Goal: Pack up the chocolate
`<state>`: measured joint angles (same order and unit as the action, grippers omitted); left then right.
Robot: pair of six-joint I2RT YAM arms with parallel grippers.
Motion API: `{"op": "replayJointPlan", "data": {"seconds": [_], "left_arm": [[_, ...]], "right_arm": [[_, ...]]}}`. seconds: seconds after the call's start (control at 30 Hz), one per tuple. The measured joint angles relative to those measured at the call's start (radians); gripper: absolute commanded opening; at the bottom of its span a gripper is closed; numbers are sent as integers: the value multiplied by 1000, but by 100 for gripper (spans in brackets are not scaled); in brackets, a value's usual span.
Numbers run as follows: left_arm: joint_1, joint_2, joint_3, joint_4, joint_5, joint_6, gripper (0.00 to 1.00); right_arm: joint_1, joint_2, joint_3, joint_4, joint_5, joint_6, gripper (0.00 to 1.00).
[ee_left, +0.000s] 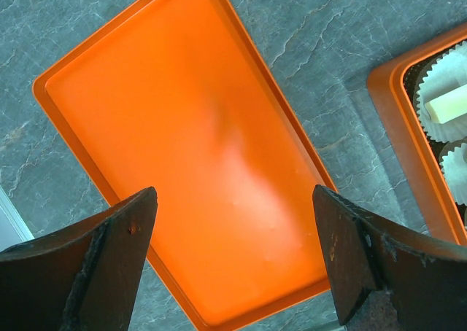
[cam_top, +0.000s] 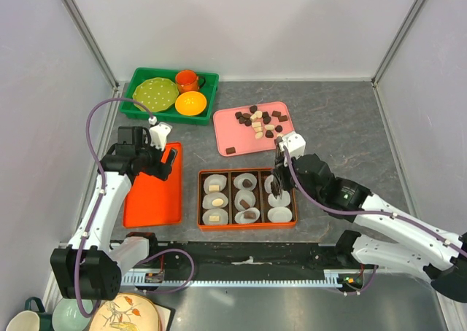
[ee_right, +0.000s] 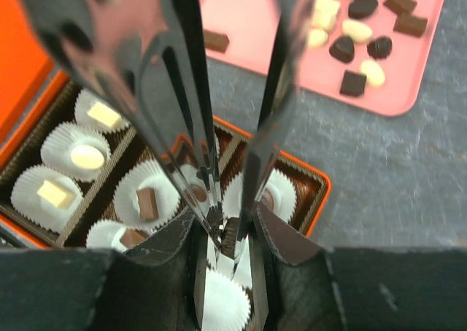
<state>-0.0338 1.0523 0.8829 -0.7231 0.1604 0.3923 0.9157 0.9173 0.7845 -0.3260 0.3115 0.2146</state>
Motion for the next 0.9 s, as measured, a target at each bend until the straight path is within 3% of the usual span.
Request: {"op": "replayJointPlan", "data": {"seconds": [0.27,0.57,0.9], "left_arm": [[0,2,0,0,0,0,94],[0,2,0,0,0,0,94],[0,2,0,0,0,0,94]], "right_arm": [[16,-39,-6,-86,34,33,25],[16,-32,-48,-81,49,36,41],[17,-34,-51,-38,56,33,41]]}}
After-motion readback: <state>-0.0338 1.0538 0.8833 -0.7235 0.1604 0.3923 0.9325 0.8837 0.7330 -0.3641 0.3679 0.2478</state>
